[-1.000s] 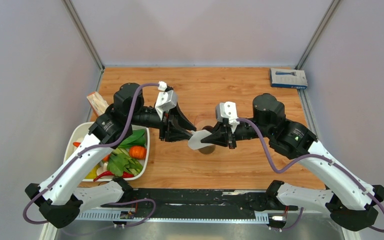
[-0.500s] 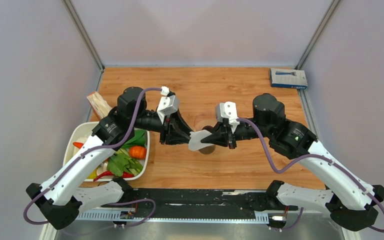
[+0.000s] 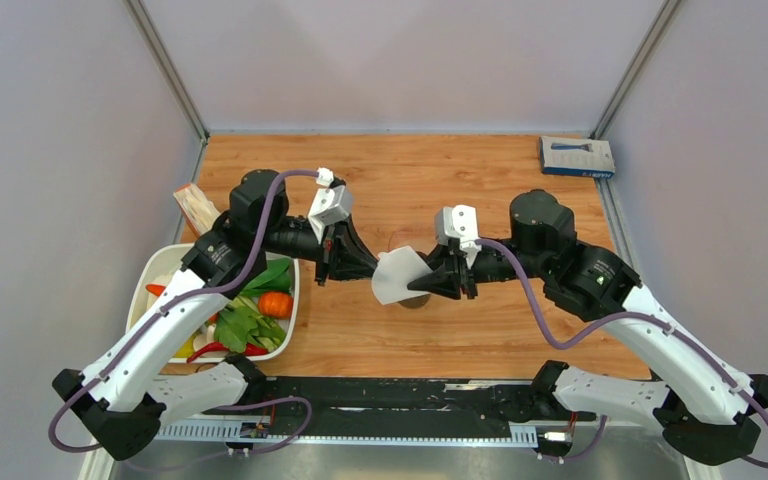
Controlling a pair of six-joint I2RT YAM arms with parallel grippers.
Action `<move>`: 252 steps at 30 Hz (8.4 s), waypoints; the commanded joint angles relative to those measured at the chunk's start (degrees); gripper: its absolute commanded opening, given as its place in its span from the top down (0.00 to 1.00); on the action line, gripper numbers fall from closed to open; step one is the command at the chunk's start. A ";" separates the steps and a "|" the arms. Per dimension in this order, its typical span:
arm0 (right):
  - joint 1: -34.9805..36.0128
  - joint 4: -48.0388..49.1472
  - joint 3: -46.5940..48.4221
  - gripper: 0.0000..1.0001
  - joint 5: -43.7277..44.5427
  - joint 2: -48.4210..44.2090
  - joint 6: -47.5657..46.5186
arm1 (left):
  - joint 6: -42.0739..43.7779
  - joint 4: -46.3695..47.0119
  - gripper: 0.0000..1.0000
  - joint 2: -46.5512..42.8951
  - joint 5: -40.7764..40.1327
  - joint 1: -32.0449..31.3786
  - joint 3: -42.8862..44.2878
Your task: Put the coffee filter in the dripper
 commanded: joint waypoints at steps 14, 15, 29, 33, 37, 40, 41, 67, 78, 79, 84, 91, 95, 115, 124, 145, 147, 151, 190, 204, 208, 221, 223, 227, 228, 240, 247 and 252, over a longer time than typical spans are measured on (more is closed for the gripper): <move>-0.11 -3.30 2.56 1.00 -0.90 0.58 -1.01 | 2.19 0.29 0.70 0.62 3.56 1.50 2.33; -0.09 -3.17 2.54 1.00 -1.01 0.53 -0.86 | 2.48 0.28 0.67 0.11 3.31 1.50 1.55; -0.11 -1.09 3.39 1.00 -1.72 0.49 0.61 | 2.98 2.79 0.55 -2.18 1.55 1.50 -5.31; -0.11 -0.70 3.49 1.00 -2.23 0.35 1.19 | 2.98 4.40 0.55 -2.75 -0.45 1.50 -7.46; -0.11 -0.48 3.42 1.00 -2.22 -0.10 1.33 | 3.39 4.99 0.55 -3.16 -0.96 1.50 -9.08; -0.06 -0.49 2.89 1.00 -2.29 -0.21 1.44 | 3.14 5.37 0.54 -3.40 -1.15 1.50 -8.86; -0.11 -0.48 2.72 1.00 -2.42 -0.14 1.48 | 2.87 5.54 0.54 -3.43 -1.27 1.50 -8.64; -0.10 -0.60 -0.57 1.00 -5.40 2.81 2.51 | 2.67 2.76 0.52 1.69 -3.11 -0.21 9.18; -0.09 -0.49 0.97 1.00 -5.28 2.57 2.35 | 9.91 -6.05 0.52 1.21 -5.69 -0.52 8.67; -0.08 -0.44 0.99 1.00 -4.92 2.27 2.16 | 10.49 -7.22 0.52 1.12 -6.13 -0.52 8.44; -0.11 1.32 0.54 1.00 -1.20 0.37 0.61 | 5.83 -4.60 0.52 0.10 -7.12 -0.40 4.80; -0.06 2.84 -0.12 1.00 -1.41 -0.78 -0.16 | -3.14 3.05 0.52 -1.80 -6.00 -0.17 -1.28; -0.11 3.44 -0.51 1.00 -1.68 -0.92 0.65 | -4.02 5.79 0.55 -2.42 -4.42 -0.17 -3.68; -0.12 -1.40 5.69 0.57 4.12 0.82 0.17 | 22.71 -17.29 1.00 1.79 -8.04 -0.17 5.73; -0.05 -1.78 4.50 1.00 3.87 1.32 -2.46 | 27.09 -20.52 1.00 1.93 -6.35 -0.17 8.36; -0.08 4.11 3.56 1.00 -1.66 2.61 0.56 | 5.17 4.11 0.38 0.60 -7.34 -1.71 -0.66; -0.09 5.04 3.03 1.00 -2.20 2.61 1.38 | 2.40 7.71 0.36 0.24 -7.82 -1.87 -2.50; -0.12 6.02 2.44 1.00 -3.23 2.52 2.15 | -1.25 13.62 0.34 -0.57 -8.92 -2.16 -6.06; 0.02 7.12 -1.08 1.00 10.78 -1.58 -13.86 | -41.82 17.21 0.33 1.04 -7.38 6.03 -12.19; 0.11 9.36 -4.10 1.00 13.19 -2.85 -13.00 | -61.53 36.62 0.32 -0.83 -8.69 8.66 -21.75; 0.09 9.51 -4.83 1.00 14.39 -3.17 -11.61 | -62.82 38.45 0.38 -0.57 -8.40 9.40 -22.71; 0.48 12.64 -7.79 1.00 18.11 -4.87 -10.47 | -69.31 43.54 0.35 0.86 -7.96 11.63 -27.69; 0.57 14.00 -8.68 1.00 18.80 -5.19 -10.48 | -70.32 44.50 0.35 1.18 -8.11 11.63 -28.18; 0.71 16.07 -9.45 1.00 19.88 -5.32 -10.91 | -72.97 46.89 0.35 1.79 -8.03 11.69 -29.22; 0.73 16.04 -9.44 1.00 19.59 -5.16 -10.92 | -73.42 47.60 0.36 1.85 -7.96 11.69 -29.30; 0.75 16.75 -9.53 1.00 16.14 -5.19 -9.86 | -74.61 52.60 0.53 1.45 -6.54 11.65 -28.53; 0.73 16.06 -9.54 1.00 16.29 -5.49 -9.22 | -73.94 52.60 0.73 0.88 -5.94 11.62 -28.04; 0.70 12.23 -7.93 0.91 18.31 -5.66 -10.29 | -71.46 48.48 0.99 0.16 -5.69 11.67 -27.17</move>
